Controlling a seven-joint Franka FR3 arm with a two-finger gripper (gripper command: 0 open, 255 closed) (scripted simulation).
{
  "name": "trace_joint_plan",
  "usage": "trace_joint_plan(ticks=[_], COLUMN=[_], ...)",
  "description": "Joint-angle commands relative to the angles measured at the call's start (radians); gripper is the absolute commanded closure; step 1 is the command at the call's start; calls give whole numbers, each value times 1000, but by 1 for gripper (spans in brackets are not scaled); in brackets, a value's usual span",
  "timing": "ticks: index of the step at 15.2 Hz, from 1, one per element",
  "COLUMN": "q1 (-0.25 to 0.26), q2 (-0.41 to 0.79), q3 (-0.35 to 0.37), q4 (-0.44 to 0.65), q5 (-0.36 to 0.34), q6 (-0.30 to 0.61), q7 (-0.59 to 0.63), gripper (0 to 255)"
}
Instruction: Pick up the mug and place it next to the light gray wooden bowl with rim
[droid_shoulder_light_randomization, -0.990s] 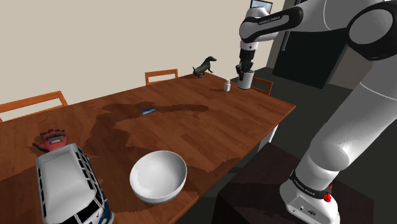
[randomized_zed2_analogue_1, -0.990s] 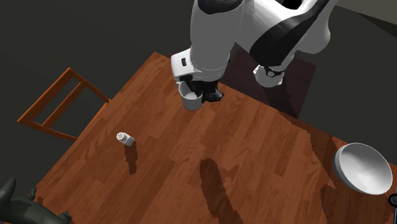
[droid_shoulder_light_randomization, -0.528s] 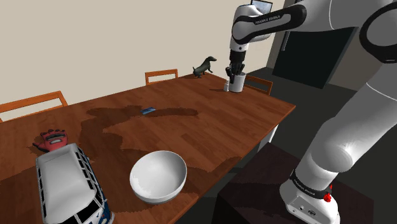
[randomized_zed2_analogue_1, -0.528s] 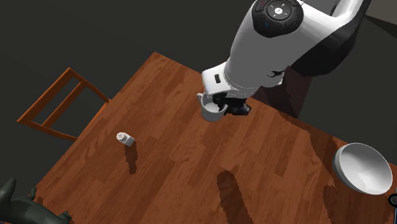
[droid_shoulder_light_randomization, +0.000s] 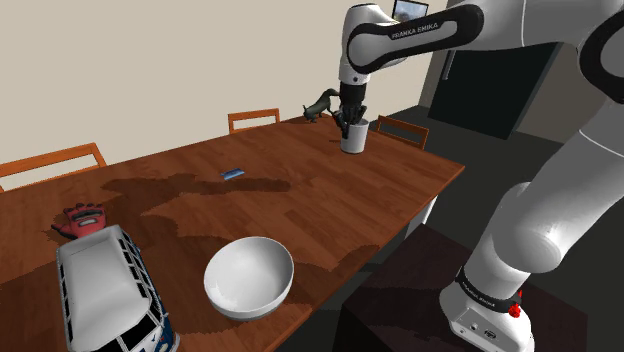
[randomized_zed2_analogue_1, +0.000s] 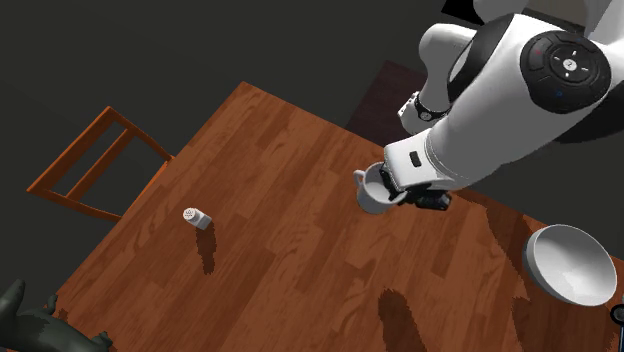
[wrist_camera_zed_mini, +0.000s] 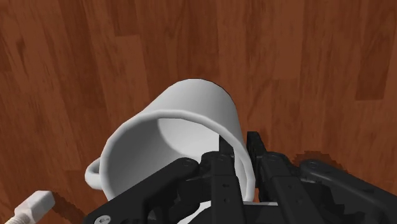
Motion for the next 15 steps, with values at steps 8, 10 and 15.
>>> trace_joint_plan(ticks=[8,10,15], q1=[92,113,165], q2=[58,81,157], q3=[129,156,221], q4=[68,95,183], q5=[21,23,21], q6=[-24,-31,-52], q7=[214,261,377], gripper=[255,255,255])
